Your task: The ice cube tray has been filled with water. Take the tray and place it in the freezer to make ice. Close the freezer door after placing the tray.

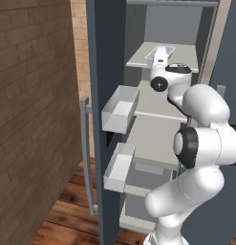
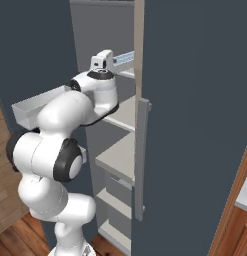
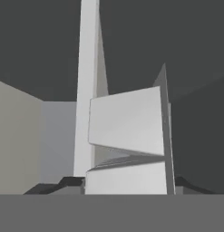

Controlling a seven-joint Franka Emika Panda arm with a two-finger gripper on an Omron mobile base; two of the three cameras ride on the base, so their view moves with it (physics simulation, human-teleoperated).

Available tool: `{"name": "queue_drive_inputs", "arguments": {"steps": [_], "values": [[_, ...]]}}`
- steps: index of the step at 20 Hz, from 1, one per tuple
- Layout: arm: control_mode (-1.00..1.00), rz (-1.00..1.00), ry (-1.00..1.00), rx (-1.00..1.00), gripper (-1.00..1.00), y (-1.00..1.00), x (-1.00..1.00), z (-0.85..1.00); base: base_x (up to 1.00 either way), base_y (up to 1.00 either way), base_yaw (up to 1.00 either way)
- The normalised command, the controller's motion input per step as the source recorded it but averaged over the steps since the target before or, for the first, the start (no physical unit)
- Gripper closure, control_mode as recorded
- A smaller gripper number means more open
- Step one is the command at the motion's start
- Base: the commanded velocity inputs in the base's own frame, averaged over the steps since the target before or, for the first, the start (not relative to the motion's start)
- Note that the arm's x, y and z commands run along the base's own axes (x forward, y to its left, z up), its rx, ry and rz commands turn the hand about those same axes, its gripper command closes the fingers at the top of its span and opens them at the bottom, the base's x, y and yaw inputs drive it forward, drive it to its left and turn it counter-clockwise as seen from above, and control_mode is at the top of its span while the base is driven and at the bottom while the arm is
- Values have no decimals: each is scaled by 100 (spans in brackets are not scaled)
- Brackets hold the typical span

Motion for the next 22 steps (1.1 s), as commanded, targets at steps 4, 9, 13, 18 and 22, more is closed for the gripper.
{"name": "queue_drive_inputs", "arguments": {"steps": [4,9,13,18,22], "values": [[-100,0,16,0,100,-2,16,-23,0,0,0],[-100,0,17,0,100,-2,10,-21,0,0,0],[-100,0,19,0,100,-1,12,-19,0,0,0],[-100,0,15,0,100,-5,17,-30,0,0,0],[-100,0,0,0,100,-22,26,-39,0,0,0]]}}
